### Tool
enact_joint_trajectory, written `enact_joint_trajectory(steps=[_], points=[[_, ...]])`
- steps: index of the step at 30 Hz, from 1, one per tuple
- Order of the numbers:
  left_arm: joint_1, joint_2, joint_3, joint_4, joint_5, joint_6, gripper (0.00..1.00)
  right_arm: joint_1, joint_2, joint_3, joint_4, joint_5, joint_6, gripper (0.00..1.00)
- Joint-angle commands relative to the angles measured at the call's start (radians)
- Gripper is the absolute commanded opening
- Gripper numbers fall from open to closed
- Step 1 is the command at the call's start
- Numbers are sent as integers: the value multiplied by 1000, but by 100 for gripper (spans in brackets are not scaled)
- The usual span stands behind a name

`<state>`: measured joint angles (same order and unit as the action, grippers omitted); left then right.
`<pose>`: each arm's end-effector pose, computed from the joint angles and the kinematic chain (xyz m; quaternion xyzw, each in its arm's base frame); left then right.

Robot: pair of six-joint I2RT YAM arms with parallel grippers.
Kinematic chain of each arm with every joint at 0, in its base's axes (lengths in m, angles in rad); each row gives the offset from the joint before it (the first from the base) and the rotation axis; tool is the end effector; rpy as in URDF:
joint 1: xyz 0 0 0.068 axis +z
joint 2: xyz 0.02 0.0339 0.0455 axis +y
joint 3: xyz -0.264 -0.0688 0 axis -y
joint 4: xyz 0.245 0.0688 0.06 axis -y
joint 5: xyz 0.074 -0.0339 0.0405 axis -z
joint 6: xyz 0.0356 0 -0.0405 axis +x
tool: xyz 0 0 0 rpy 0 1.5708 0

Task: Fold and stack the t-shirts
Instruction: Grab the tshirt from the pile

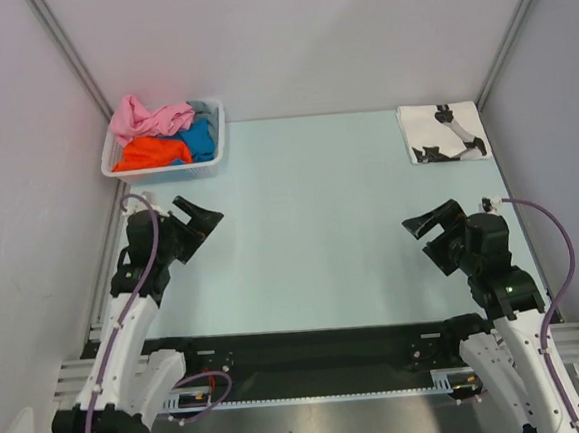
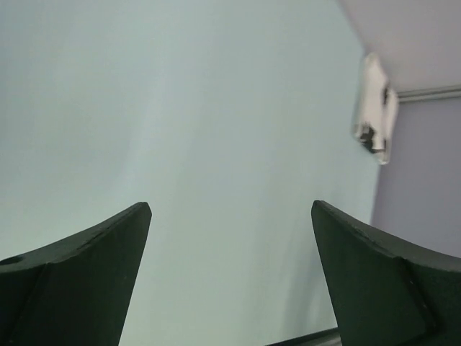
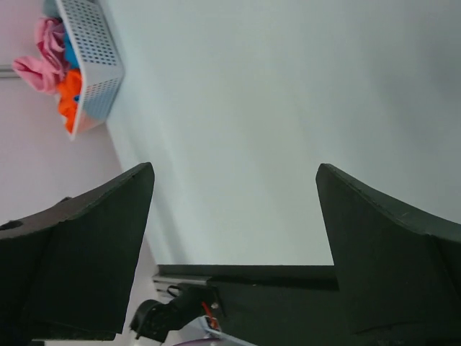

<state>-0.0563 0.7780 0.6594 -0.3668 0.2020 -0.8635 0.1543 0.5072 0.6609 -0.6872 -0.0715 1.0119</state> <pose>0.1779 -0.0172 0.2786 -0.2867 0.8040 -0.3054 0.4221 0.1147 0.0204 0.2828 0.3448 0.7967 0.2987 0.3964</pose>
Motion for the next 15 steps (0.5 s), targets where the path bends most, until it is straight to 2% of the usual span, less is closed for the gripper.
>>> enact_joint_trajectory(steps=[1, 4, 5, 6, 9, 11, 13, 14, 15], points=[[6, 76, 51, 35, -103, 124, 100, 1, 24, 69, -42, 105, -130, 100], [7, 90, 69, 100, -251, 74, 100, -12, 74, 63, -3, 20, -189, 100], [7, 95, 71, 121, -370, 64, 100, -28, 88, 57, 17, -66, -214, 100], [13, 115, 69, 150, -398, 64, 100, -44, 108, 57, 40, -101, -223, 100], [105, 200, 100, 311, -305, 141, 100, -84, 166, 95, 28, -107, -263, 100], [172, 360, 169, 307, -253, 138, 100, -91, 192, 103, 46, -100, -288, 100], [202, 488, 325, 267, -211, 176, 100, -98, 215, 115, 60, -97, -308, 100], [211, 626, 391, 247, -210, 205, 100, -99, 235, 123, 61, -77, -323, 100], [211, 688, 533, 226, -163, 240, 97, -102, 247, 134, 60, -67, -328, 100]])
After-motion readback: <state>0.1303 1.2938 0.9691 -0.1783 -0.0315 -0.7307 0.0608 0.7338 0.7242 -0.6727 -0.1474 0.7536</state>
